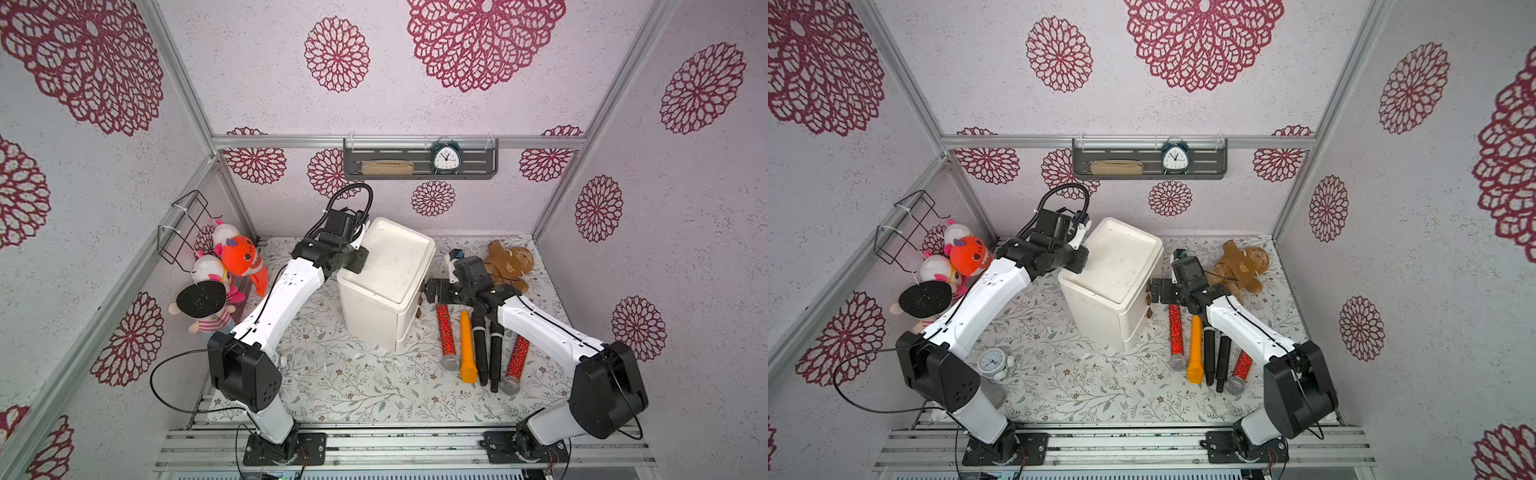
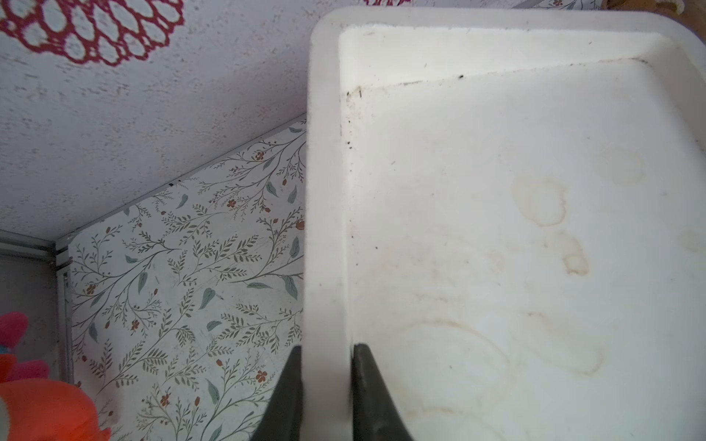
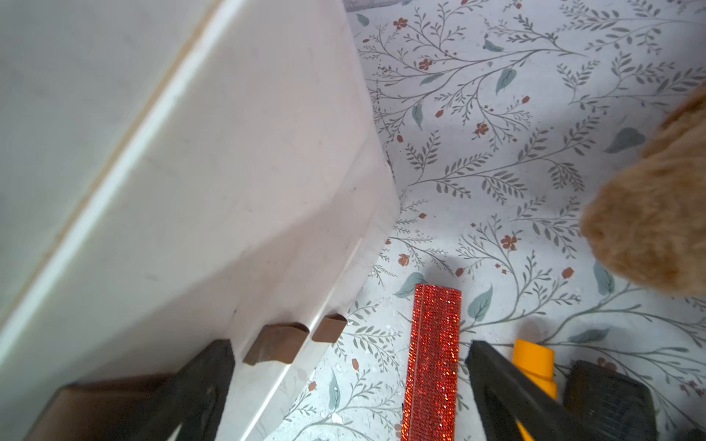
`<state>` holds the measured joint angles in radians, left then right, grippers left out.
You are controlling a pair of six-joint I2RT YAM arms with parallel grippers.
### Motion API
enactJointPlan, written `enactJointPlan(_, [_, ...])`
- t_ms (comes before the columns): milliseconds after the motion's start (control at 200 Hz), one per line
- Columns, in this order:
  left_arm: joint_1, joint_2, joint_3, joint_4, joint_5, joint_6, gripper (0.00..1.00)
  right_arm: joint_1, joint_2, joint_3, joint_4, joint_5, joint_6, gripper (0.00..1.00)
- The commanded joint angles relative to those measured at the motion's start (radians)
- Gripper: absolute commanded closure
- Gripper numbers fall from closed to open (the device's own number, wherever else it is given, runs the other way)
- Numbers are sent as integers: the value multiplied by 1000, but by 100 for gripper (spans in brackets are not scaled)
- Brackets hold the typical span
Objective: Take the microphone out of the drawer
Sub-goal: Close the drawer of the storage box, then reset both arms
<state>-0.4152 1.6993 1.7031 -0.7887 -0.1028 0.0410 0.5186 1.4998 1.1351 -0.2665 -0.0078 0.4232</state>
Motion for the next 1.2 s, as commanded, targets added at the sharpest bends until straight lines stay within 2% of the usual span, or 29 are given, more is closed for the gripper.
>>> enactJointPlan(0, [-3, 56, -33, -138, -18, 104, 98, 21, 0, 40, 33, -18, 15, 1])
enactJointPlan(255, [-2, 49, -34, -143, -30, 104, 96, 7, -34, 23, -31, 49, -2, 1])
enactJointPlan(705, [-2, 17, -1, -139, -14, 95, 72, -131, -264, -173, -82, 39, -66, 1])
enactJointPlan(1076, [-2, 24, 82, -158, -6, 51, 61, -211, -454, -296, -117, 30, -145, 1])
enactJointPlan(1191, [-1, 2, 91, -157, -7, 44, 51, -231, -467, -308, -134, 30, -180, 1])
